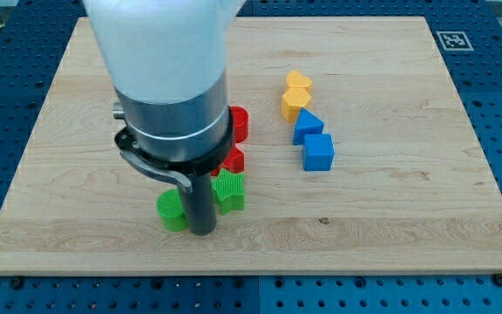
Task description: Push the green star closely to the green circle
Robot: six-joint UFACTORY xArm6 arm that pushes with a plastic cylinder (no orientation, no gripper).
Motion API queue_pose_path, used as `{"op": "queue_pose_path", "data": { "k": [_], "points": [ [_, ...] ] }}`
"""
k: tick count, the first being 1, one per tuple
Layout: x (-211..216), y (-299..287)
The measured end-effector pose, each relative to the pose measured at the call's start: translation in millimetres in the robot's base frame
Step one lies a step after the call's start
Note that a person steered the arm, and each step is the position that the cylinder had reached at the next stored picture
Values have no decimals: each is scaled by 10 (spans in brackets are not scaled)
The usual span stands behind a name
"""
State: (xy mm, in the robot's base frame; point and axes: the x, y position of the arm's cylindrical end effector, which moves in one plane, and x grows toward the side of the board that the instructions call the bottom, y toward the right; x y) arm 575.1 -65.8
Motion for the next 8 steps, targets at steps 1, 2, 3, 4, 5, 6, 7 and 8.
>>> {"op": "queue_pose_path", "data": {
  "k": [1,2,3,4,5,6,7,8],
  "points": [
    [-102,-146],
    [-157,-325],
    [61,132],
    [164,699],
    [3,956],
    [-233,879],
    [-233,786],
    [-277,504]
  ]
}}
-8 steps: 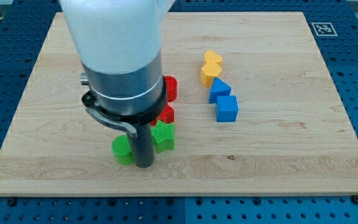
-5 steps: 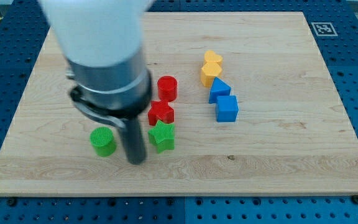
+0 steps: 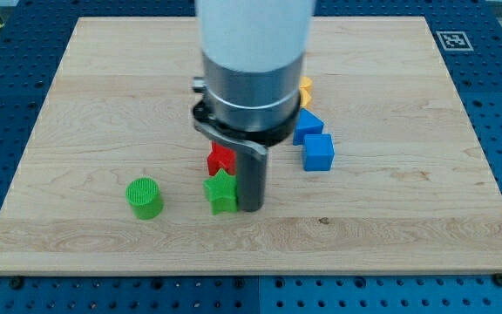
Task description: Push the green star closely to the green circle
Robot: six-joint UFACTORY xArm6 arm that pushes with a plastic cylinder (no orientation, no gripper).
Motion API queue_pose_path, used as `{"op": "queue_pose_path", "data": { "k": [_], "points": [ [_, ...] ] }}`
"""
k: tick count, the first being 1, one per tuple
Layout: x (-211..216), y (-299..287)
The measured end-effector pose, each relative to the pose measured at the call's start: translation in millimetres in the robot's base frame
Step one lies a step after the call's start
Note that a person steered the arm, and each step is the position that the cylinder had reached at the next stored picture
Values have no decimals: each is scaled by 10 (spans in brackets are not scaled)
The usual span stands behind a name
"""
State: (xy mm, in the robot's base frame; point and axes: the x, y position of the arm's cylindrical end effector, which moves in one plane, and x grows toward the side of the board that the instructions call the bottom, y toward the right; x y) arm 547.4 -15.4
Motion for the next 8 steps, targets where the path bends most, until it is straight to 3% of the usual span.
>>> {"op": "queue_pose_path", "data": {
  "k": [2,5,6,8],
  "points": [
    [-48,-418],
    [-294,343],
    [-591,329],
    [-598,-67]
  ]
}}
